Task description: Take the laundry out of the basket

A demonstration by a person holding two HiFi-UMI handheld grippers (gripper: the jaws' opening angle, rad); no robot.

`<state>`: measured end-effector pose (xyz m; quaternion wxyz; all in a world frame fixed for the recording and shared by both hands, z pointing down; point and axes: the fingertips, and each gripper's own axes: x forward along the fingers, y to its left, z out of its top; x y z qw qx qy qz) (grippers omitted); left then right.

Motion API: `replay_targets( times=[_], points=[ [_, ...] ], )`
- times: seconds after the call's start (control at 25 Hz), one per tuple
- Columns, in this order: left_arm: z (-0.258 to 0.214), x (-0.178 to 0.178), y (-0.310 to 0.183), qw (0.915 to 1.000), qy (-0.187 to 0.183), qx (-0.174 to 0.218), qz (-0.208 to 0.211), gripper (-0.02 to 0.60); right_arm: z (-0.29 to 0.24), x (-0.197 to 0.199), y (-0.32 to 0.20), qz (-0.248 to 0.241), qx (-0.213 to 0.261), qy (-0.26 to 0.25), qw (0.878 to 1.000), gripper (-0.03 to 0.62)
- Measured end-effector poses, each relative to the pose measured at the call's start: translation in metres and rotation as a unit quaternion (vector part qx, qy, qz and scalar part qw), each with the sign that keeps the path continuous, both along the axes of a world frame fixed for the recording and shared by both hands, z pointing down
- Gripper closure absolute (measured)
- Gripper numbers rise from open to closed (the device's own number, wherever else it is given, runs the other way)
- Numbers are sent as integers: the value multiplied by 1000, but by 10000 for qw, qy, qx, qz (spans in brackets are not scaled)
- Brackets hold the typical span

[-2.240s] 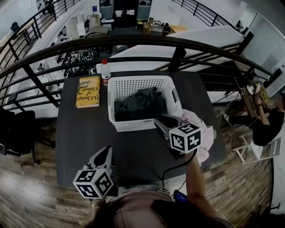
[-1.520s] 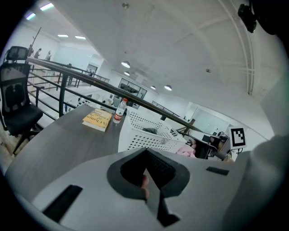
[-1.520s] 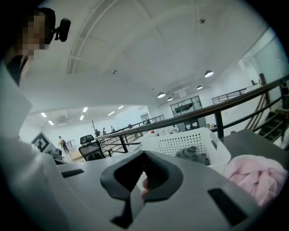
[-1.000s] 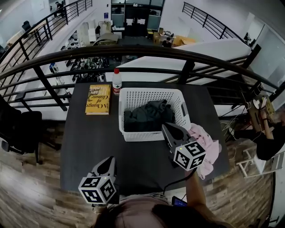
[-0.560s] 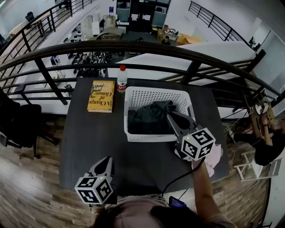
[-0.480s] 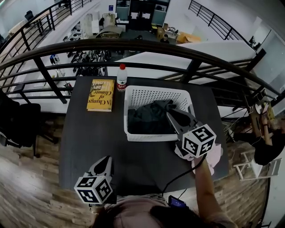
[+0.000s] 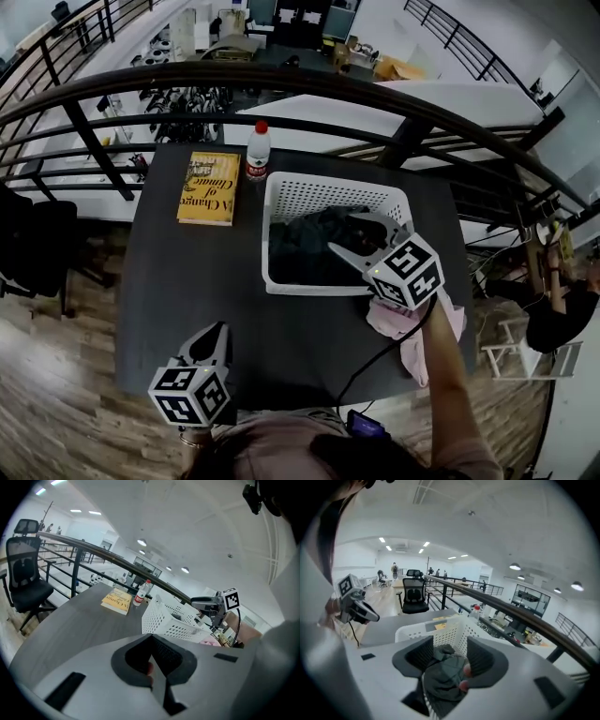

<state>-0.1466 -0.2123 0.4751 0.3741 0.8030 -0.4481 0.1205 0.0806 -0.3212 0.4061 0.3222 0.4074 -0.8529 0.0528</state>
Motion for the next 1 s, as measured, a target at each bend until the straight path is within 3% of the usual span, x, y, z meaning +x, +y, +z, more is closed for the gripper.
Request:
replay_targets(
  times=[0.16,0.44,1.0],
  points=[
    [7,-4,-3,9999,-24,-121,-67,584,25,-7,-8,-405,-349,472,9975,338],
    [18,-19,-9,9990,-97,-279,-336,584,62,-19,-30,-855,-789,865,9894,299],
    [44,-35,-16,9949,-181,-669,-738,584,162,-12,-51,-1387,-2075,1529,9562,275]
  ],
)
